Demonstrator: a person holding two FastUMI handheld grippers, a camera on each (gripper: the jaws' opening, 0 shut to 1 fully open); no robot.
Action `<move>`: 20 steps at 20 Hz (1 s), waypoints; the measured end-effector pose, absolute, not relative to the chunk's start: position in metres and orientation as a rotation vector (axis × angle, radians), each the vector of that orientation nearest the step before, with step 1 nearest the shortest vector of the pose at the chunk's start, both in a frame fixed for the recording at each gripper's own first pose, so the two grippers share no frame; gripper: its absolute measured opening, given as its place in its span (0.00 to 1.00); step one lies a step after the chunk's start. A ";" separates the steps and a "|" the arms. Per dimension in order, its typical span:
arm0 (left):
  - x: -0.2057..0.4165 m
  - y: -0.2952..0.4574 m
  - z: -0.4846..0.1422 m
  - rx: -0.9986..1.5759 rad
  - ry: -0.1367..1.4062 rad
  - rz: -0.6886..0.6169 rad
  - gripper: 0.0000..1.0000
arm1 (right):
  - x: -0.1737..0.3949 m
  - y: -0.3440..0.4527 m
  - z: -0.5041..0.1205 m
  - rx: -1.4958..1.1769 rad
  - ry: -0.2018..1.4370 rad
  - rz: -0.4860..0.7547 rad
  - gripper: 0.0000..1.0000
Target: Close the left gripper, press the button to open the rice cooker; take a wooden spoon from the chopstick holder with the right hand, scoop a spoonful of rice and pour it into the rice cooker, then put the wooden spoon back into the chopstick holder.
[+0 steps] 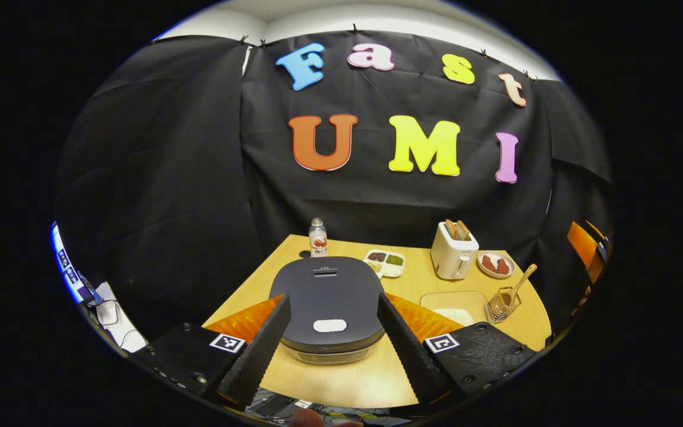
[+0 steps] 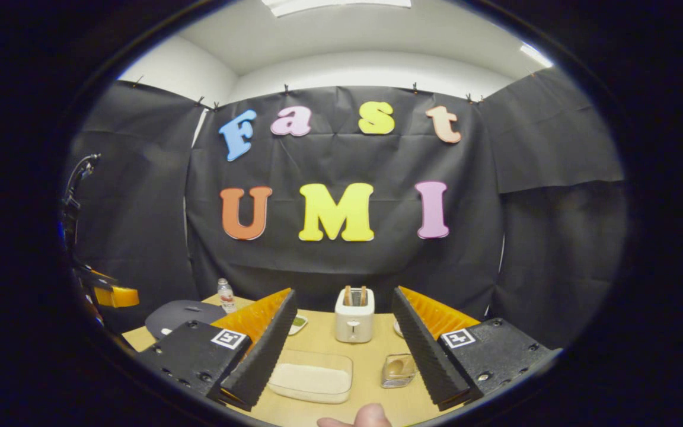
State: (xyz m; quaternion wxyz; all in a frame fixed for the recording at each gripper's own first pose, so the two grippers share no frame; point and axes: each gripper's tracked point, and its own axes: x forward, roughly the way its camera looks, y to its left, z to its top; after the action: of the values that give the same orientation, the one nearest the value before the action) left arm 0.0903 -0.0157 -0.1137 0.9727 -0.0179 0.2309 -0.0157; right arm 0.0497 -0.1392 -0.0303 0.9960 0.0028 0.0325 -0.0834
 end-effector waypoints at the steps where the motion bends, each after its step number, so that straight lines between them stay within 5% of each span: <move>1: 0.096 -0.018 -0.123 -0.051 0.512 -0.048 0.95 | 0.049 -0.150 -0.032 0.007 0.068 -0.187 1.00; 4: 0.109 -0.019 -0.149 -0.069 0.635 -0.064 0.93 | 0.047 -0.182 -0.040 0.014 0.083 -0.248 1.00; 6: 0.120 -0.020 -0.158 -0.079 0.682 -0.074 0.78 | 0.044 -0.202 -0.042 0.018 0.087 -0.287 1.00; 7: 0.125 -0.019 -0.163 -0.089 0.701 -0.070 0.57 | 0.043 -0.210 -0.042 0.019 0.087 -0.307 1.00; 9: 0.132 -0.017 -0.173 -0.127 0.746 -0.059 0.40 | 0.041 -0.225 -0.045 0.025 0.092 -0.341 1.00; 10: 0.134 -0.016 -0.182 -0.152 0.779 -0.052 0.22 | 0.040 -0.230 -0.048 0.029 0.099 -0.356 1.00; 12: 0.136 -0.017 -0.194 -0.203 0.844 -0.046 0.00 | 0.036 -0.239 -0.052 0.036 0.106 -0.383 1.00; 19: 0.145 -0.020 -0.221 -0.229 0.939 -0.083 0.00 | 0.035 -0.253 -0.064 0.048 0.128 -0.426 1.00; 20: 0.145 -0.018 -0.228 -0.226 0.954 -0.077 0.08 | 0.036 -0.253 -0.066 0.046 0.129 -0.428 1.00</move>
State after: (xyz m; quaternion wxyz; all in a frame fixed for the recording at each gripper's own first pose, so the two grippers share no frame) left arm 0.1446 -0.0183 -0.2277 0.8816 -0.1083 0.4580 -0.0372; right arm 0.0357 -0.2534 -0.0656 0.9749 0.0230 0.0641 -0.2122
